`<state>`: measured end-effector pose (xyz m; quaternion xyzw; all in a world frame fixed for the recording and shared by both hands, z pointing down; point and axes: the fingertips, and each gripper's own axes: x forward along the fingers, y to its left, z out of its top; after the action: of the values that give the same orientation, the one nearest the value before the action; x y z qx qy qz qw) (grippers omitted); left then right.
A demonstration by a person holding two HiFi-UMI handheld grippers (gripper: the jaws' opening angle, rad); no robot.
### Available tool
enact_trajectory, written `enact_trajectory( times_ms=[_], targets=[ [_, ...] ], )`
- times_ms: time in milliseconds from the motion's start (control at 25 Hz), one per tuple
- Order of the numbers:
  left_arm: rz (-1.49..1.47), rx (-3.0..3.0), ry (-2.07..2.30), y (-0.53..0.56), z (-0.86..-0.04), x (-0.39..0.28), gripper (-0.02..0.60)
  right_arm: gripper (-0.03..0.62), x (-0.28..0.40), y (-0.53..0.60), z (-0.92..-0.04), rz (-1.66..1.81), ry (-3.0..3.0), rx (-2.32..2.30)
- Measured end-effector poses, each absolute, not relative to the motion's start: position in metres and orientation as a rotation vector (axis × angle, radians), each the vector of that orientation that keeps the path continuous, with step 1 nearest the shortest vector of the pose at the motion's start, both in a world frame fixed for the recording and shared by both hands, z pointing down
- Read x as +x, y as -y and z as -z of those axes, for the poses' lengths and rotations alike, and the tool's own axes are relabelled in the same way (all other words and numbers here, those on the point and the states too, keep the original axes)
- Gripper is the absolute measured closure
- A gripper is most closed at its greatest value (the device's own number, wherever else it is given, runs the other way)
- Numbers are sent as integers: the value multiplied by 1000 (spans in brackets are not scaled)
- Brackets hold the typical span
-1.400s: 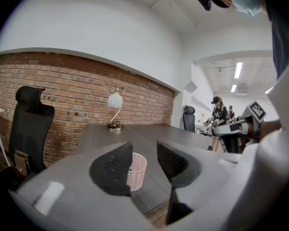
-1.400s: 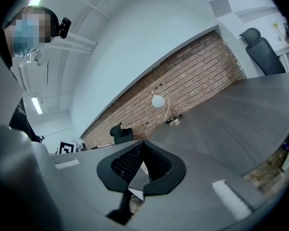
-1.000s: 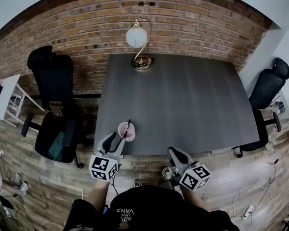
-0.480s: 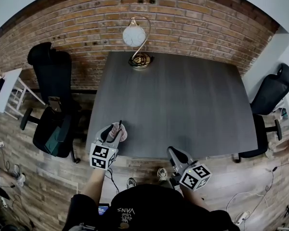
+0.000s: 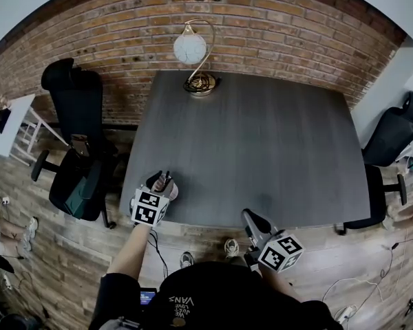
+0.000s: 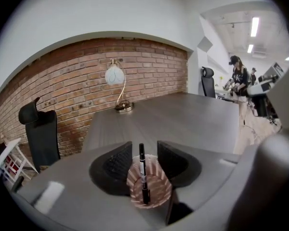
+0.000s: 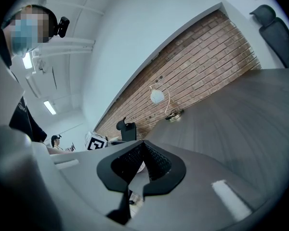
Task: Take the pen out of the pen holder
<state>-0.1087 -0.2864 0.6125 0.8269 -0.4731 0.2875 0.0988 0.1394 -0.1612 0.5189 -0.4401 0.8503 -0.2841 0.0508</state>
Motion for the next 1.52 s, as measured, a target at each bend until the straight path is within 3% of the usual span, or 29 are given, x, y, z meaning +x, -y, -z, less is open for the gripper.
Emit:
enact_trajectory(
  times_ms=[640, 840, 1520],
  targets=[
    [-1050, 2313, 1406, 307, -626, -99, 413, 592, 162, 180, -526, 880, -2597, -1278],
    [-1080, 2311, 1421, 310, -627, -101, 480, 592, 162, 181, -528, 893, -2600, -1269],
    [-953, 2381, 1475, 315, -611, -108, 502, 592, 162, 184, -528, 896, -2569, -1311]
  ],
)
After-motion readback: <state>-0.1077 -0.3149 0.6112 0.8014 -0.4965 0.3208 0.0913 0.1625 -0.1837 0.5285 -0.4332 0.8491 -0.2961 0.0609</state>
